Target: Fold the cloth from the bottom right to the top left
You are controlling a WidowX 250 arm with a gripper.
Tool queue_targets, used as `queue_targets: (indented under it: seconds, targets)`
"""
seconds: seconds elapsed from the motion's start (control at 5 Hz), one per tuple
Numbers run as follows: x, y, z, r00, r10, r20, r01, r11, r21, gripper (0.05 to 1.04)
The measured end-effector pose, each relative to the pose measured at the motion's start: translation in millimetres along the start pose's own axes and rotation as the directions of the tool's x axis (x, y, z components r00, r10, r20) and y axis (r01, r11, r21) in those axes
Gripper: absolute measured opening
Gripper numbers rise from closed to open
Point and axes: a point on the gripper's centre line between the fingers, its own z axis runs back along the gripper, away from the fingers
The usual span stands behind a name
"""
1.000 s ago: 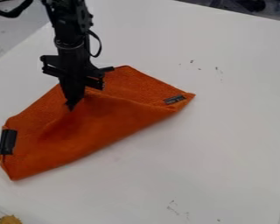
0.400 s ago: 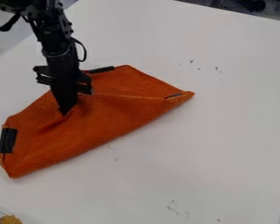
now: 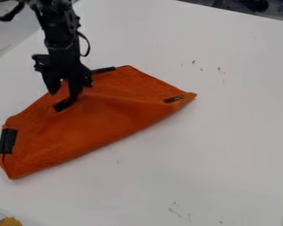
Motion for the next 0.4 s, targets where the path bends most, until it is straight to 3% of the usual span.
queue_targets:
  seconds: [0.2,0.4]
  targets:
    - [2.6,3.2,13.8,1.000,-0.005,0.001,0.005,0.999,0.037,1.004]
    - [6.6,3.5,23.4,1.000,-0.015,0.016,0.015,1.000,0.026,1.004]
